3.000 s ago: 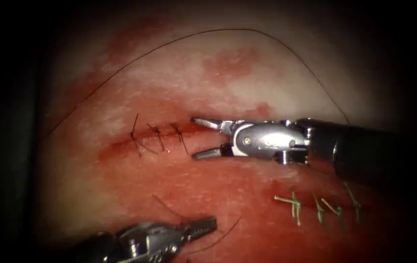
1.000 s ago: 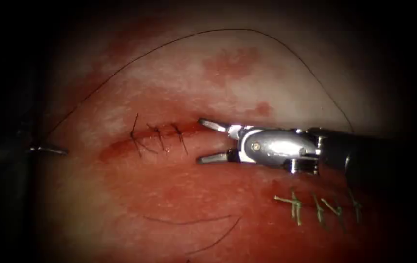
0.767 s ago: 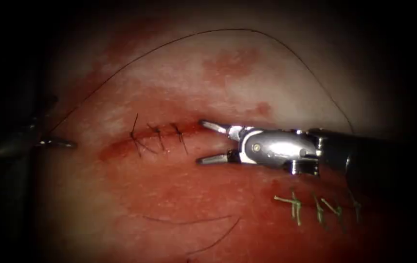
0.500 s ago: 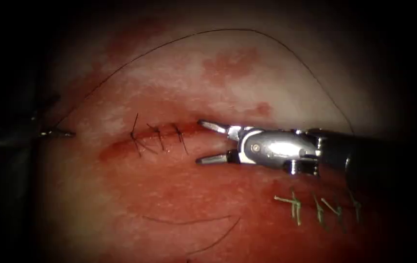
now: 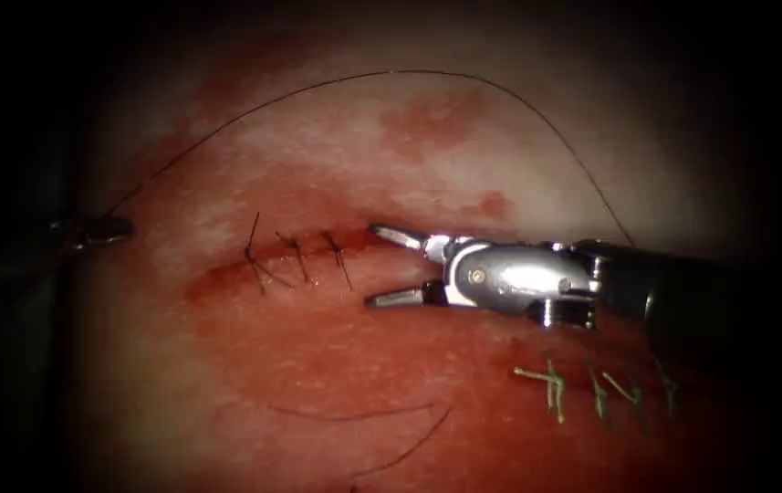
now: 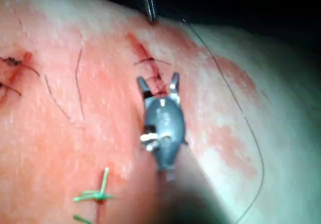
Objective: Wound Closure
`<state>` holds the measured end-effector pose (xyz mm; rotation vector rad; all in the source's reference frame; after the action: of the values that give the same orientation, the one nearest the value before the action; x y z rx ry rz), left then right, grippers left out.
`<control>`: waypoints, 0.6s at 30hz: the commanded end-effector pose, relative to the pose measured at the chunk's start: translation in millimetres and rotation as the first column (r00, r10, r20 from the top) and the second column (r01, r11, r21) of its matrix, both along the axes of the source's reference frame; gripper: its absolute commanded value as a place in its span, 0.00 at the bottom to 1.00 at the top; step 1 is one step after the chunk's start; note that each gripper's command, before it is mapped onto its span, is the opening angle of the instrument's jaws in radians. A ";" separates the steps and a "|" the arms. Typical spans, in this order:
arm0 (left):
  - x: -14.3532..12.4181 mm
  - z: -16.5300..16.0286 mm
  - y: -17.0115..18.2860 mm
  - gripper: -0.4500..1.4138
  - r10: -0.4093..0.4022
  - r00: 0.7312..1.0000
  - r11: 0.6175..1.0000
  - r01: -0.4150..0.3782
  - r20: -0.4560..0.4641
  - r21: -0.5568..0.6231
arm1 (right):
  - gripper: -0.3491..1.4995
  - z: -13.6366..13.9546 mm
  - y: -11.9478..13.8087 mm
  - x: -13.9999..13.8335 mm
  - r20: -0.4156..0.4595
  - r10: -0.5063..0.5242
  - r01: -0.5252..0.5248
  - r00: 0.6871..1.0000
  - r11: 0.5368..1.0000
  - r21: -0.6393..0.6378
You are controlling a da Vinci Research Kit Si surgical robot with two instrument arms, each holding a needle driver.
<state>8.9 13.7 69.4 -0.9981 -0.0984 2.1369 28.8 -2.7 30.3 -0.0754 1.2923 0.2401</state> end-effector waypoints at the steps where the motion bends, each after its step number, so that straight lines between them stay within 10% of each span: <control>1: -1.0 0.0 1.0 0.00 0.001 1.000 1.000 -0.001 -0.001 -0.017 | 0.85 0.3 0.1 0.7 -0.002 -0.001 0.001 1.000 1.000 -0.001; 18: -20.7 -3.8 10.4 0.00 0.103 0.990 0.992 -0.096 0.097 -0.076 | 0.86 0.1 -0.8 0.9 0.000 -0.002 0.002 1.000 1.000 0.006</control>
<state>-12.3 23.9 65.2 -1.1744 -0.1328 2.1898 28.9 -3.7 30.1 -0.0698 1.2894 0.2434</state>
